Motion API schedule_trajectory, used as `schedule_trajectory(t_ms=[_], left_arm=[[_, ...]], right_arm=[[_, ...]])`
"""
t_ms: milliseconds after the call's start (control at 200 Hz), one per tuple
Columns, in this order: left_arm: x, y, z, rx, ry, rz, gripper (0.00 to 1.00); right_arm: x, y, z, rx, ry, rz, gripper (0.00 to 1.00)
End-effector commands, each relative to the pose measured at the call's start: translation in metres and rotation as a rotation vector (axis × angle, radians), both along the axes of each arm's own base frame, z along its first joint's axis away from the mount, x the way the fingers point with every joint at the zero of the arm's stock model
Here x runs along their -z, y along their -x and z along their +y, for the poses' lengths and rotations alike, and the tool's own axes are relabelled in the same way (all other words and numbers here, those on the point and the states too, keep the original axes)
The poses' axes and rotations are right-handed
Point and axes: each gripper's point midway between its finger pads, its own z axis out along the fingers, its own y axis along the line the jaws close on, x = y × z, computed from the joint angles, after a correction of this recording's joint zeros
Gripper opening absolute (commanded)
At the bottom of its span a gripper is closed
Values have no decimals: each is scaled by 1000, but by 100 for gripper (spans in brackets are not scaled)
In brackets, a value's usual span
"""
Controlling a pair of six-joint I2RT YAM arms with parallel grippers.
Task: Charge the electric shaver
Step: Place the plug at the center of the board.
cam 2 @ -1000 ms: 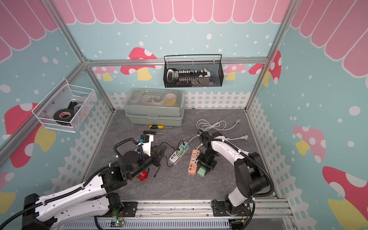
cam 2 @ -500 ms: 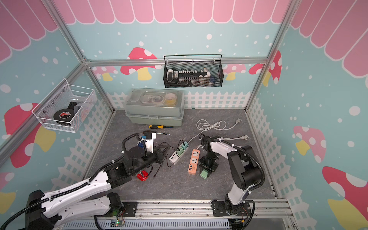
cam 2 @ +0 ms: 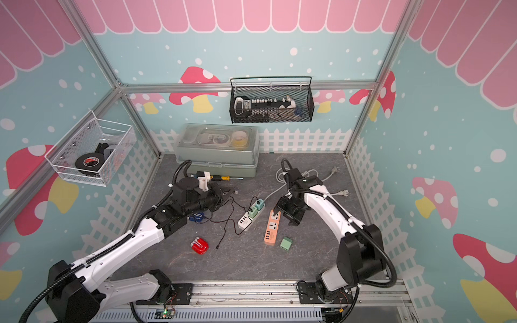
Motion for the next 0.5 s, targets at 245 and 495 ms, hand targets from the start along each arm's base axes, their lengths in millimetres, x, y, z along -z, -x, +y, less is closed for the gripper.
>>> schedule_trajectory(t_ms=[245, 495], left_arm=[[-37, -12, -44, 115, 344, 282, 0], [-43, -18, -46, 119, 372, 290, 0]], right_arm=[[-155, -67, 95, -21, -706, -588, 54], [-143, -64, 120, -24, -783, -473, 42]])
